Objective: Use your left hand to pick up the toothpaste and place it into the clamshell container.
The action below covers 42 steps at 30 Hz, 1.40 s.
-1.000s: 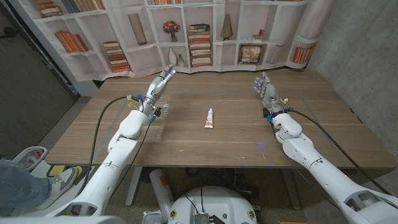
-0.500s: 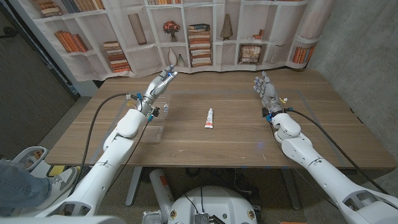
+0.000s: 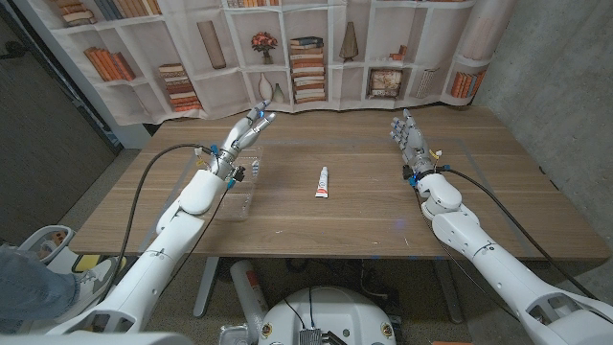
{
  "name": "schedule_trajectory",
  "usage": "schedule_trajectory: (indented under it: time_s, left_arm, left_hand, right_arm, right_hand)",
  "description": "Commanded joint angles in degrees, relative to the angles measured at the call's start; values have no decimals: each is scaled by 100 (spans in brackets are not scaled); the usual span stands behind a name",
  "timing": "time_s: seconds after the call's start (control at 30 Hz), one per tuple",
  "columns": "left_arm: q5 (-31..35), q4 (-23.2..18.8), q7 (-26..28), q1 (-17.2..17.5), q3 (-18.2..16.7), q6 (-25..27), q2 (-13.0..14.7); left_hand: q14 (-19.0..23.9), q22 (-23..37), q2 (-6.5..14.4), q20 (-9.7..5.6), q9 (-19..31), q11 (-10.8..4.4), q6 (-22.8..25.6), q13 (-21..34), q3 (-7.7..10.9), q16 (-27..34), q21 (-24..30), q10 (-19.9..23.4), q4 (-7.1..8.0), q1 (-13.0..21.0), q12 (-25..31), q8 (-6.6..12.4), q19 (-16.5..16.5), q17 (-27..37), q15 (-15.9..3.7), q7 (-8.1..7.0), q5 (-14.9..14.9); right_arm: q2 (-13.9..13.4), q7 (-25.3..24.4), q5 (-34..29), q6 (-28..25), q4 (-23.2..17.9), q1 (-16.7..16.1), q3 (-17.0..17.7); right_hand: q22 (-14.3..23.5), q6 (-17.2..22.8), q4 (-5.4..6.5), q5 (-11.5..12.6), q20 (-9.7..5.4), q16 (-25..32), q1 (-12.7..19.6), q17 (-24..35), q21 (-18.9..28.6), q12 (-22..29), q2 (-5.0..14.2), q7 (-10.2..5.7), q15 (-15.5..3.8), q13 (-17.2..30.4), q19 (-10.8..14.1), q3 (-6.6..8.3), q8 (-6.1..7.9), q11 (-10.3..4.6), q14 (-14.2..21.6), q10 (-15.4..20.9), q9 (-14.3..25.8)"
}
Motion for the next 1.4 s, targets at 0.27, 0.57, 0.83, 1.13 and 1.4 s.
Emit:
schedule_trajectory:
  time_s: [0.27, 0.57, 0.83, 1.13, 1.4]
  left_arm:
    - [414, -344, 346, 69, 195, 147, 342]
    - [976, -659, 807, 207, 284, 290, 634]
    - [962, -524, 1042, 239, 338, 85, 813]
    - [1637, -519, 1554, 215, 474, 188, 1013]
    - [2008, -467, 1899, 102, 677, 279, 1194]
  left_hand:
    - [104, 25, 37, -87, 22, -64, 81, 24, 57, 3, -52, 101, -89, 187, 2, 45, -679, 4, -88, -42, 74]
    - [171, 24, 121, -95, 23, -122, 136, 24, 129, -10, -88, 169, -168, 353, -9, 39, -617, 0, -135, -67, 115]
    - [254, 23, 180, -123, 24, -171, 257, 24, 189, -19, -110, 271, -251, 511, -10, 54, -501, -2, -177, -125, 145]
    - [319, 19, 206, -98, 25, -240, 339, 26, 226, -39, -113, 363, -329, 643, -21, 46, -308, -2, -299, -190, 171]
    - [367, 18, 267, -129, 29, -320, 342, 28, 283, -52, -146, 427, -393, 770, -33, 19, -233, -3, -392, -303, 204]
  right_arm:
    - [13, -117, 10, -12, -115, -83, 29]
    - [51, -143, -10, 37, -100, -76, 24]
    - [52, -241, -53, -37, -173, -89, 1]
    - [34, -347, -145, -149, -270, -29, -40]
    - [72, -353, -147, -176, -209, 26, -64]
  right_hand:
    - [34, 81, -26, -19, -90, -20, 54, 31, -44, -1, 15, -10, 22, 29, 68, 5, -22, -18, 34, 93, 30]
    - [35, 101, -36, -26, -89, -21, 65, 31, -67, 1, 26, -6, 21, 30, 81, 4, -21, -4, 48, 122, 31]
    - [35, 116, -45, -30, -94, -21, 76, 30, -82, 4, 34, -23, 19, 30, 97, 4, -20, -4, 63, 148, 31]
    - [37, 130, -57, -37, -96, -22, 90, 29, -105, 2, 45, -26, 17, 31, 117, 3, -22, -9, 80, 168, 32]
    - [38, 142, -67, -44, -93, -22, 100, 30, -127, -2, 53, -26, 9, 31, 133, 1, -23, -5, 99, 180, 32]
